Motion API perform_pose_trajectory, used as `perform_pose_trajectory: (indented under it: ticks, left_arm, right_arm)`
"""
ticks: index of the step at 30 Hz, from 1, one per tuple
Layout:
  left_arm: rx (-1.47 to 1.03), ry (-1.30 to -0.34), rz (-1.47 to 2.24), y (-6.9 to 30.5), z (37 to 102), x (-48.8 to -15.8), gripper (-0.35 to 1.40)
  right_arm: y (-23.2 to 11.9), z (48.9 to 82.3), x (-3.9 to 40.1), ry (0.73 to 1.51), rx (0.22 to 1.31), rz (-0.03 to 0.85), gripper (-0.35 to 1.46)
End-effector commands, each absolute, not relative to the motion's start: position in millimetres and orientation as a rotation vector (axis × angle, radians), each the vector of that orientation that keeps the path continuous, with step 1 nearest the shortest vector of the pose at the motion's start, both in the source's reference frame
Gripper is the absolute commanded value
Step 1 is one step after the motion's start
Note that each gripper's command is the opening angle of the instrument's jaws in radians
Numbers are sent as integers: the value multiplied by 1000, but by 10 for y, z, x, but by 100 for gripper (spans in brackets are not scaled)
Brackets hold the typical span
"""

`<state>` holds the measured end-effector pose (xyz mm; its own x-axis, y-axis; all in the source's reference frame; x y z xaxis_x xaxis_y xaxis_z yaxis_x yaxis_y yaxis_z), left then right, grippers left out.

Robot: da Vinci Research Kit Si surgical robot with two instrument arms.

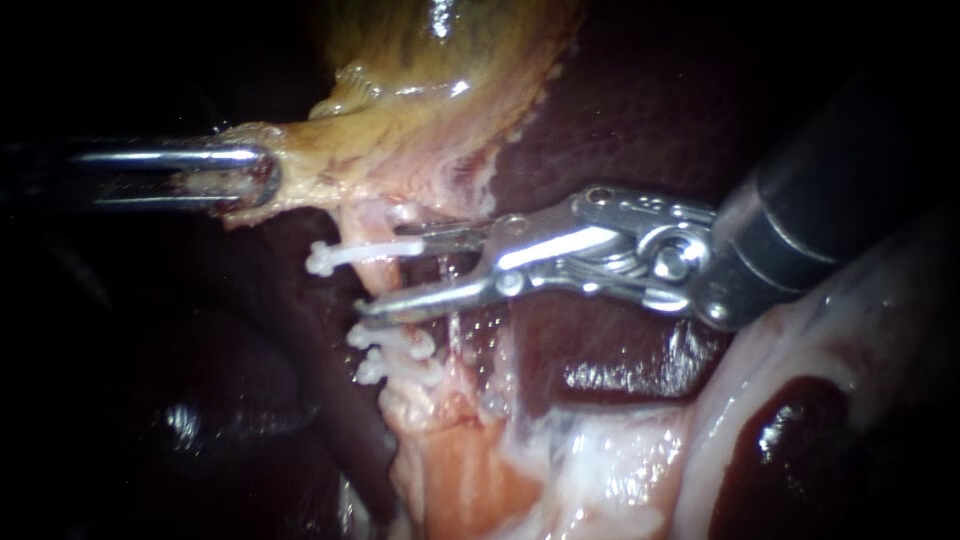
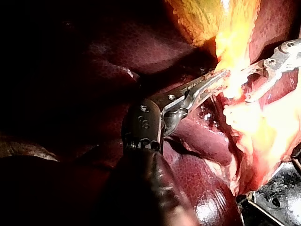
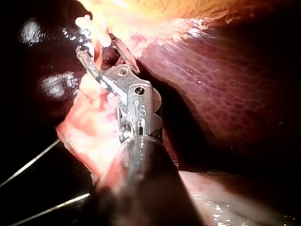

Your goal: Going back third clip left tube

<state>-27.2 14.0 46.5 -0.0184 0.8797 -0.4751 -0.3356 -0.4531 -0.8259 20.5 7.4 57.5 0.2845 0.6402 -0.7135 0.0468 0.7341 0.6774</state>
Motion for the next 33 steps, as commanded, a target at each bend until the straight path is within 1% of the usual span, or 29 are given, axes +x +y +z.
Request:
perform_pose_trajectory:
  ticks: [1,4,8,14,17,24,33]
  left_arm:
    - [-1313,-633,1643,140,465,-272,-35]
    - [-1314,-634,1643,139,464,-271,-35]
    - [-1314,-634,1643,139,464,-270,-35]
    - [-1313,-634,1643,139,464,-270,-35]
    - [-1313,-633,1643,139,464,-271,-35]
    - [-1313,-631,1642,140,466,-275,-35]
    - [-1316,-622,1645,144,490,-287,-35]
  right_arm:
    - [71,571,197,1245,640,410,50]
    - [67,565,173,1260,580,357,50]
    - [63,561,139,1274,527,299,50]
    - [64,552,94,1279,478,265,50]
    - [68,547,80,1282,464,250,50]
    - [67,545,67,1283,468,248,50]
    - [65,544,64,1284,469,246,50]
